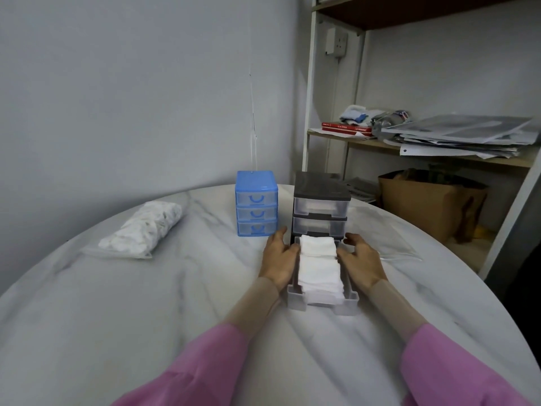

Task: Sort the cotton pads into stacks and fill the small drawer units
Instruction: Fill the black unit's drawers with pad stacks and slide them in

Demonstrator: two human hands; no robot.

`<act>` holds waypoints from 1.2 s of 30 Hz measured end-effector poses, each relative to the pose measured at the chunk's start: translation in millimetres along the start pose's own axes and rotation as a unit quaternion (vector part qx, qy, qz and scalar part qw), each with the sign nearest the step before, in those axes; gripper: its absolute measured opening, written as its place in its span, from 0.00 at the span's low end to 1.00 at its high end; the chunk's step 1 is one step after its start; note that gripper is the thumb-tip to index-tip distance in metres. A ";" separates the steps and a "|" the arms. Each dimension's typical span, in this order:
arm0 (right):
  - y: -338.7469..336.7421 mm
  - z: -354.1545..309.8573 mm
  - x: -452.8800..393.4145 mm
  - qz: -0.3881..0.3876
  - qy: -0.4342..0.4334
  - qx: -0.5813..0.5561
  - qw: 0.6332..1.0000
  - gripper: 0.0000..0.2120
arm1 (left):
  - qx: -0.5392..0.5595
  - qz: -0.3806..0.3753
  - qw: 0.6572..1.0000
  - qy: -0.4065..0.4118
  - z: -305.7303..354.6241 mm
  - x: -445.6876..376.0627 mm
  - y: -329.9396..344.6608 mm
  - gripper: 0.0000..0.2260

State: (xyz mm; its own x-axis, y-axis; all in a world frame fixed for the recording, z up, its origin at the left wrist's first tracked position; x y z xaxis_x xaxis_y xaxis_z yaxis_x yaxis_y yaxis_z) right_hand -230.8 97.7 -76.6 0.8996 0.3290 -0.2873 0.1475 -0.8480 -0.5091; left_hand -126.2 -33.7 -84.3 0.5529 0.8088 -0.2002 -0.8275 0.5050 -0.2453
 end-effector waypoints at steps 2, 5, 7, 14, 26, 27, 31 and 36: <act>3.6 0.4 -0.5 -0.011 -0.007 0.000 1.000 0.20 | -0.006 -0.018 1.000 0.013 1.1 0.2 5.2 0.20; 5.1 -0.2 -0.6 -0.010 -0.014 -0.004 1.000 0.18 | -0.016 -0.034 0.999 0.015 -2.9 -1.2 11.5 0.19; 5.9 0.7 -1.2 -0.004 -0.011 -0.013 1.000 0.17 | -0.016 -0.021 0.999 0.019 -3.8 -2.6 10.4 0.18; 3.6 6.5 -5.4 0.018 -0.002 -0.033 0.999 0.16 | -0.007 0.022 0.999 0.026 -2.8 -5.0 5.9 0.15; 3.1 3.0 -0.2 -0.008 -0.018 -0.111 0.994 0.05 | 0.090 -0.025 0.996 -0.006 -6.9 -6.0 6.4 0.15; 4.2 -0.6 1.6 -0.029 -0.031 -0.130 0.991 0.05 | 0.113 -0.039 0.993 -0.005 -3.9 -5.5 6.0 0.15; 7.2 -11.0 10.9 -0.103 -0.065 -0.176 0.977 0.11 | 0.128 -0.092 0.987 0.019 2.4 -0.7 5.3 0.18; 10.4 -11.3 13.7 -0.136 -0.111 -0.134 0.975 0.12 | 0.104 -0.122 0.986 0.047 4.4 3.5 7.0 0.12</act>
State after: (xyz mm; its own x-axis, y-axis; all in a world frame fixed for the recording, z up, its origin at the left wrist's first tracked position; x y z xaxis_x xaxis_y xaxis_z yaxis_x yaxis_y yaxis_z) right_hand -212.3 88.6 -76.6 0.7055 0.6130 -0.3556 0.4965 -0.7856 -0.3692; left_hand -130.4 -26.0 -82.5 0.7361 0.6295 -0.2489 -0.6660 0.7393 -0.0997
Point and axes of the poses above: each hand's wrist, its own x-axis away from the middle knuckle, its own y-axis out of the palm, z = x × y, the point moved 10 cm from there along -x, towards the middle knuckle, and after that the axes turned 12 degrees about z, right-handed, at the moved point
